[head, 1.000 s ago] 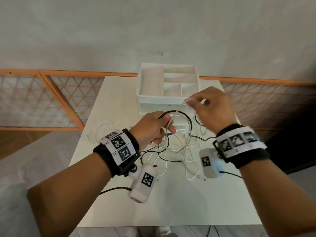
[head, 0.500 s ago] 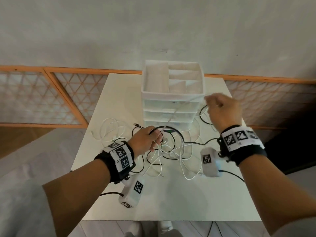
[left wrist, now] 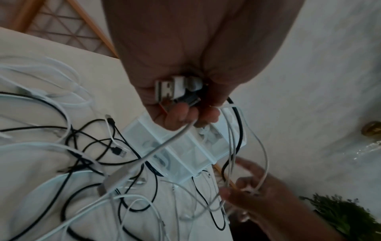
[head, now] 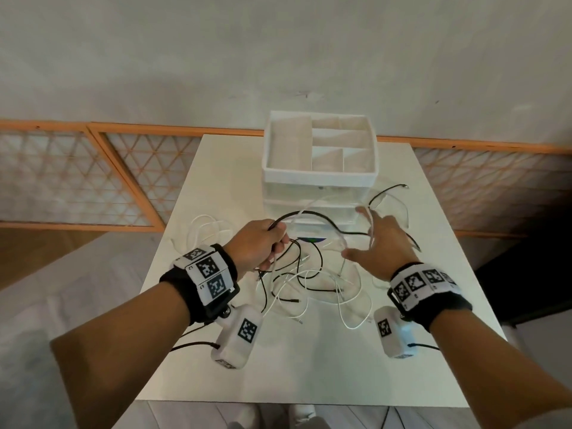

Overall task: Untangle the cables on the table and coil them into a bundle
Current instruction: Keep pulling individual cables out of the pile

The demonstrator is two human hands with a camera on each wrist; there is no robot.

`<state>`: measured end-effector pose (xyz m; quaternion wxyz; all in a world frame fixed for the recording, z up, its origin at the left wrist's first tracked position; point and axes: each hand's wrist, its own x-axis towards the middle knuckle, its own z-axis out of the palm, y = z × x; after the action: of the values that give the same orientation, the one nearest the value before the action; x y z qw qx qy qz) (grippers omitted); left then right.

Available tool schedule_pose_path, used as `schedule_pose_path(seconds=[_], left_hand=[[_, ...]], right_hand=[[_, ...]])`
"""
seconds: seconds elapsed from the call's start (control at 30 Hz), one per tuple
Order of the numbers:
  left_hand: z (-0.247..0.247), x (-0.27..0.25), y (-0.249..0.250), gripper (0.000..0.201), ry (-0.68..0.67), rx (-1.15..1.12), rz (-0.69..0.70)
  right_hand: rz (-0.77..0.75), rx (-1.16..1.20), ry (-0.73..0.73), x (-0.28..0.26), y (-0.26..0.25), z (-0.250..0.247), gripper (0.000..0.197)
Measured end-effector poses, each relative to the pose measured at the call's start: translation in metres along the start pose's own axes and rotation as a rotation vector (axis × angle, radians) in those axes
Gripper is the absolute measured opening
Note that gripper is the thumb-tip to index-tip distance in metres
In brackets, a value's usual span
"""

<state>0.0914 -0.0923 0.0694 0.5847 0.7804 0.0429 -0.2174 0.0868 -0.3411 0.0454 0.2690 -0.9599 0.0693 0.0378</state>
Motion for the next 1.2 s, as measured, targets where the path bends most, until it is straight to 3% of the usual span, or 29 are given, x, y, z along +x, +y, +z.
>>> schedule_pose_path(seconds=[0.03,0.1,0.17,0.23,0.3,0.43,0.53,0.77,0.93,1.07,1.13,1.2], left_hand=[[-0.002,0.0,-0.002,0.032,0.019,0.052,-0.011],[-0.004,0.0,-0.002,0.033,0.016,0.151,-0.021],[-0.003,-0.002,0.0,0.032,-0.042,0.207,-0.018],[0.001,-0.005,0.005,0.032,-0.124,0.183,0.001],[0.004,-0.007,0.009,0.03,-0.181,0.117,0.011],[0.002,-0.014,0.006,0.03,-0.219,-0.052,0.016],[-0.004,-0.018,0.0,0.029,-0.223,-0.046,0.039],[-0.003,-0.023,-0.002,0.029,-0.284,-0.115,0.044],[-0.001,-0.026,0.008,0.038,-0.338,-0.061,0.095],[0.001,-0.029,0.014,0.045,-0.376,0.18,0.156],[0.001,-0.028,0.013,0.043,-0.305,0.224,0.186],[-0.002,-0.027,0.014,0.038,-0.212,0.181,0.242]], right_hand=[[-0.033,0.067,0.005,-0.003,-0.005,-0.008,0.094],[-0.142,0.171,0.085,-0.009,-0.017,-0.02,0.095],[-0.307,0.126,0.109,-0.017,-0.038,-0.02,0.077],[-0.454,0.001,0.035,-0.024,-0.056,-0.007,0.054],[-0.524,-0.054,0.022,-0.025,-0.064,0.008,0.032],[-0.443,0.128,0.129,-0.017,-0.059,0.005,0.008],[-0.367,0.245,0.155,-0.018,-0.055,-0.005,0.007],[-0.201,0.192,0.101,-0.02,-0.051,-0.005,0.009],[-0.269,0.276,-0.158,-0.033,-0.061,0.002,0.013],[-0.397,0.11,-0.145,-0.039,-0.061,0.016,0.01],[-0.431,0.112,-0.12,-0.04,-0.061,0.022,0.014],[-0.361,0.041,-0.142,-0.036,-0.057,0.022,0.015]])
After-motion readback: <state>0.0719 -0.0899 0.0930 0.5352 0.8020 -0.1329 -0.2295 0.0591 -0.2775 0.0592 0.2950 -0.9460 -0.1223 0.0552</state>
